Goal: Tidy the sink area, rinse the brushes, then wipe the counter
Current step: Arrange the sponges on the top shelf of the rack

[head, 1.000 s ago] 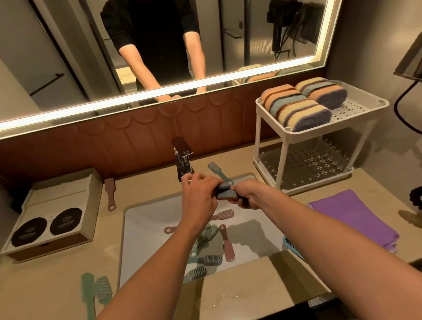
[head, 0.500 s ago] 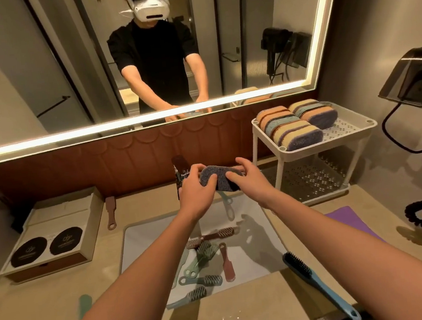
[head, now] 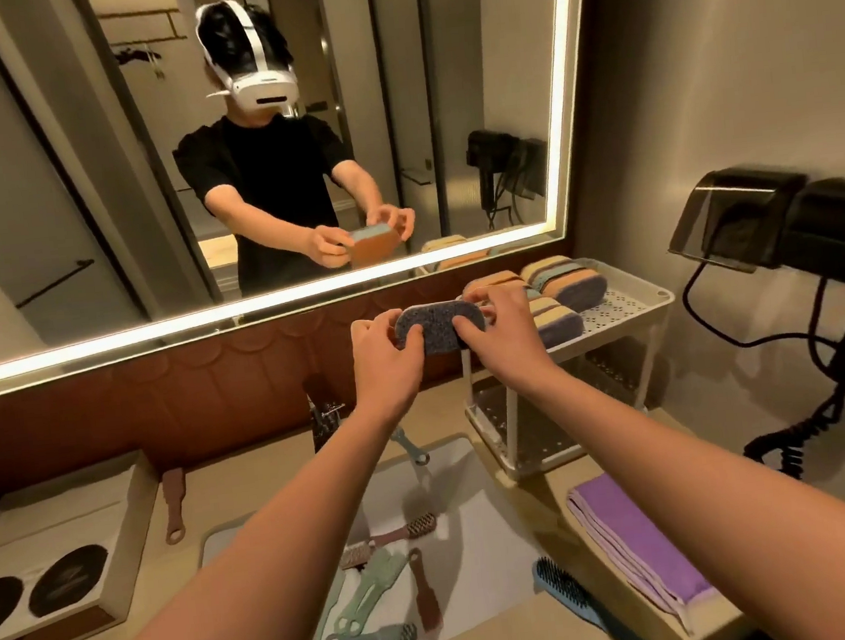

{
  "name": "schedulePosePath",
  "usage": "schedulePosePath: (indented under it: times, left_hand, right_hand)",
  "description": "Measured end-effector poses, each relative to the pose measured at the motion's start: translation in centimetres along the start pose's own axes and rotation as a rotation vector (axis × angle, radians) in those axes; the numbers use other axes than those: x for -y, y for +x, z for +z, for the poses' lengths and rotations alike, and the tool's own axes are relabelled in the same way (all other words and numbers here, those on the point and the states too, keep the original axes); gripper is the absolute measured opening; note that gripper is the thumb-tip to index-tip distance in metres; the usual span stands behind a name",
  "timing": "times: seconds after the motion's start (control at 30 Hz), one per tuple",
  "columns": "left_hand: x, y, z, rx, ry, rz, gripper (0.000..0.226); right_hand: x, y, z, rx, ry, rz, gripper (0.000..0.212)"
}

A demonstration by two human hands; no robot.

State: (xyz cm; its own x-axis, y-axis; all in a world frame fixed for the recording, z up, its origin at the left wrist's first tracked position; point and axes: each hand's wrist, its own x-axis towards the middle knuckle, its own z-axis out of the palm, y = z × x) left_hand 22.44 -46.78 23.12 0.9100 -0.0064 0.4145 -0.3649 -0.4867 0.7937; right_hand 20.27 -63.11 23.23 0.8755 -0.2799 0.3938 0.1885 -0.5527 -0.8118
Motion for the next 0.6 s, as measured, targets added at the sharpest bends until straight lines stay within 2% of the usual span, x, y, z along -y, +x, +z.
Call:
schedulePosePath:
  times: [0.2,0.3,0.43,0.6]
  left_hand:
    - [-4.3,2.0,4.5,0.118,-0.058,0.097,0.043]
    - [-6.6,1.7,7.0,0.189,-0.073,0.129,0.040]
    - [-7.9,2.1,10.5,0.283,0.014,0.174,0.038]
    - [-8.5,3.1,13.4,0.382,0.160,0.328,0.044]
  right_hand:
    - [-1.2,1.9,-5.2,-0.097,-0.078,0.052,0.053]
    - [-2.9,2.8,-7.6,-0.120,-0.056,0.085,0.063]
    - [-5.4,4.3,-10.4,-0.130,-0.073,0.098,0.059]
    - [-8.2,5.9,-12.4,-0.119,-0.155,0.104,0.050]
